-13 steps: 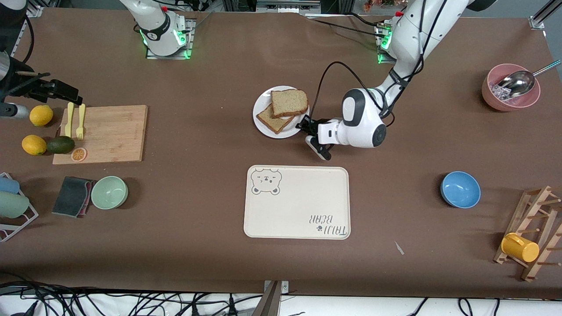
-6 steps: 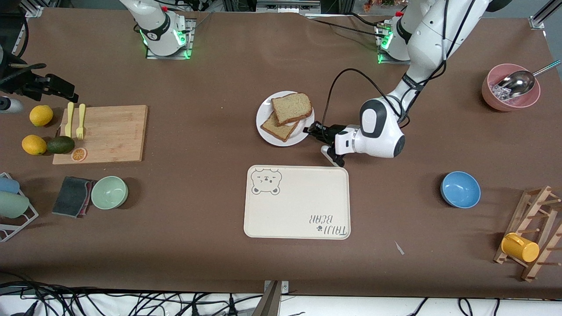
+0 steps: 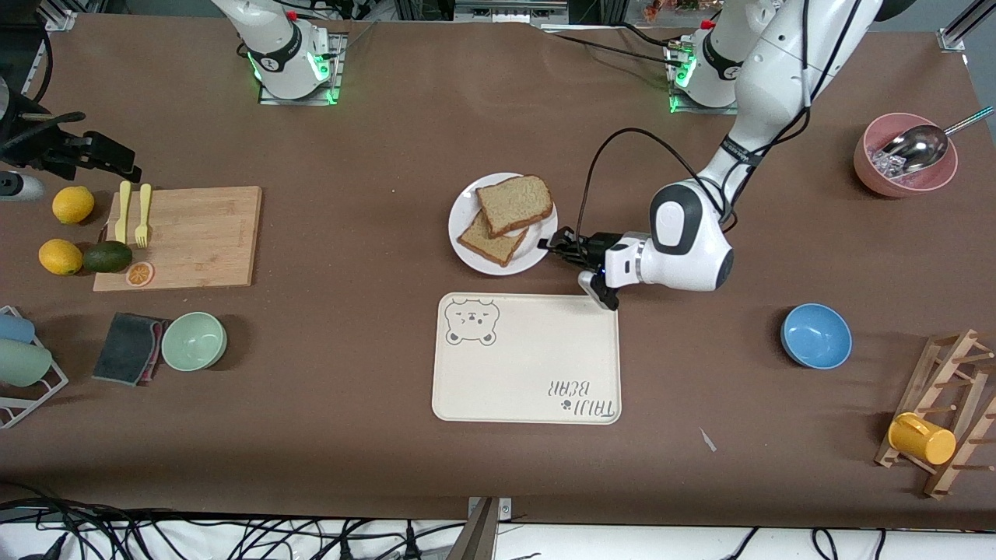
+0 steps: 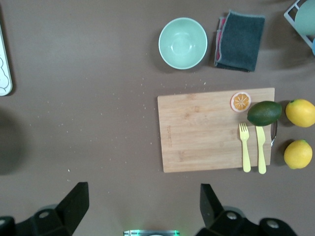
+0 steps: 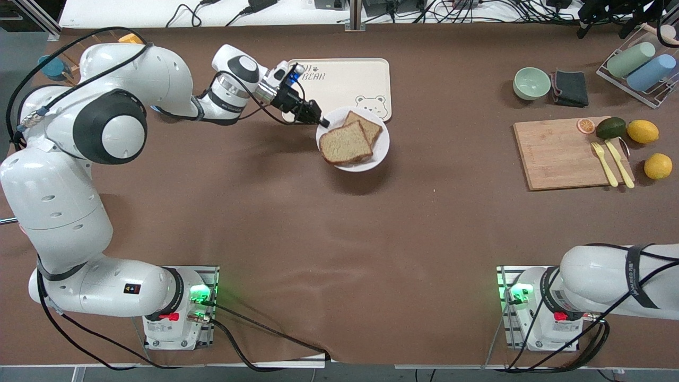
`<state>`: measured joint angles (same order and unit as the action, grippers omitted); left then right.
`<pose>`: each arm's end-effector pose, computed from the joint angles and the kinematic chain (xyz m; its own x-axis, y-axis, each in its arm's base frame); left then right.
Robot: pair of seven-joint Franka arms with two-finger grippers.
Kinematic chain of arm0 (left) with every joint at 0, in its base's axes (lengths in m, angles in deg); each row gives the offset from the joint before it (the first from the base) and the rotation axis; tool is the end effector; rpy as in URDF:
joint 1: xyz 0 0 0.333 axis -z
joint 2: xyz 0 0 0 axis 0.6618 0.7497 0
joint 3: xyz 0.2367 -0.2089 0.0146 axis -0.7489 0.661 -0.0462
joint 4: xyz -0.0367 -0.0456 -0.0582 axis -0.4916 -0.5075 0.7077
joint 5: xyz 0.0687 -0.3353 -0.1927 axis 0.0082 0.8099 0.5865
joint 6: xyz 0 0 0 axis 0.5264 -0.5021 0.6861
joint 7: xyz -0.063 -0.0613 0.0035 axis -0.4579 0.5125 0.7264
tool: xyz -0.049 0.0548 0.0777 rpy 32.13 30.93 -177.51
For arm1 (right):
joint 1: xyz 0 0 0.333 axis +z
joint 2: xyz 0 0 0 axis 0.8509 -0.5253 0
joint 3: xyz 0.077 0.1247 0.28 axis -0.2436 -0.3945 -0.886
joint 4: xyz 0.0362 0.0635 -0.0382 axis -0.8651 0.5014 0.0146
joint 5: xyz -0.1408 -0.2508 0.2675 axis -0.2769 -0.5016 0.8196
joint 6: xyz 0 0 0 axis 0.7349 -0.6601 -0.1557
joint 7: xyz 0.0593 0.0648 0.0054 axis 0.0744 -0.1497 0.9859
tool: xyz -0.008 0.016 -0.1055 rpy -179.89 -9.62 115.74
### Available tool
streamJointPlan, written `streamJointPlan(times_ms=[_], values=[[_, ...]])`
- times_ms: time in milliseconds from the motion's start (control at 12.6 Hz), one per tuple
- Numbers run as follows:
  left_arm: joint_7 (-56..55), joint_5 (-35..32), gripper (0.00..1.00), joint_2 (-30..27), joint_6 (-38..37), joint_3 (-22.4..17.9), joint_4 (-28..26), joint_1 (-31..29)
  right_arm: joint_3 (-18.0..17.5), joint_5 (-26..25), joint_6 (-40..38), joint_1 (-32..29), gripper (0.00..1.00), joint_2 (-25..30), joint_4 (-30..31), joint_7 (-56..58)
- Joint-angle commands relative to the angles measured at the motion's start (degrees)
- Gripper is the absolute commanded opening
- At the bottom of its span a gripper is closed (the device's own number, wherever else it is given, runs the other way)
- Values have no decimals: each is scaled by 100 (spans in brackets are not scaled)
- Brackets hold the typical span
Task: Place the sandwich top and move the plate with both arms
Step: 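Slide the plate with the left gripper onto the bear tray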
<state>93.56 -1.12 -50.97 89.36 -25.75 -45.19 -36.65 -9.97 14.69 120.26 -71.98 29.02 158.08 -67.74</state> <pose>0.5647 -0.2809 0.2007 0.9423 -0.3342 0.0179 -0.1898 -0.4894 0.8511 0.5434 -0.0161 0.5921 0.9968 -0.0297 -0.0748 -0.0299 -0.9996 -0.0019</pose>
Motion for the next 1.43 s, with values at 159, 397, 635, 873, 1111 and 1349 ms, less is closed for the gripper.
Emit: streamJointPlan(times_ms=[159, 397, 635, 873, 1111, 1349], values=[[-183, 284, 0, 570, -209, -3, 1229, -460, 79, -153, 409, 75, 100, -52, -95, 23], [-667, 354, 0, 1193, -174, -12, 2072, -505, 79, -153, 418, 75, 100, -87, -86, 14], [-694, 697, 0, 1923, -104, -38, 3013, -496, 79, -179, 426, 67, 100, -175, -78, 66], [-642, 706, 0, 2223, 588, -55, 3218, -409, 61, -179, 619, 67, 100, -254, -78, 66], [-580, 689, 0, 2425, 732, -55, 3332, -304, 61, -179, 585, 67, 100, -289, -78, 75], [-536, 697, 0, 2549, 1021, -55, 3333, -145, 70, -179, 549, 23, 100, -289, -51, 119]])
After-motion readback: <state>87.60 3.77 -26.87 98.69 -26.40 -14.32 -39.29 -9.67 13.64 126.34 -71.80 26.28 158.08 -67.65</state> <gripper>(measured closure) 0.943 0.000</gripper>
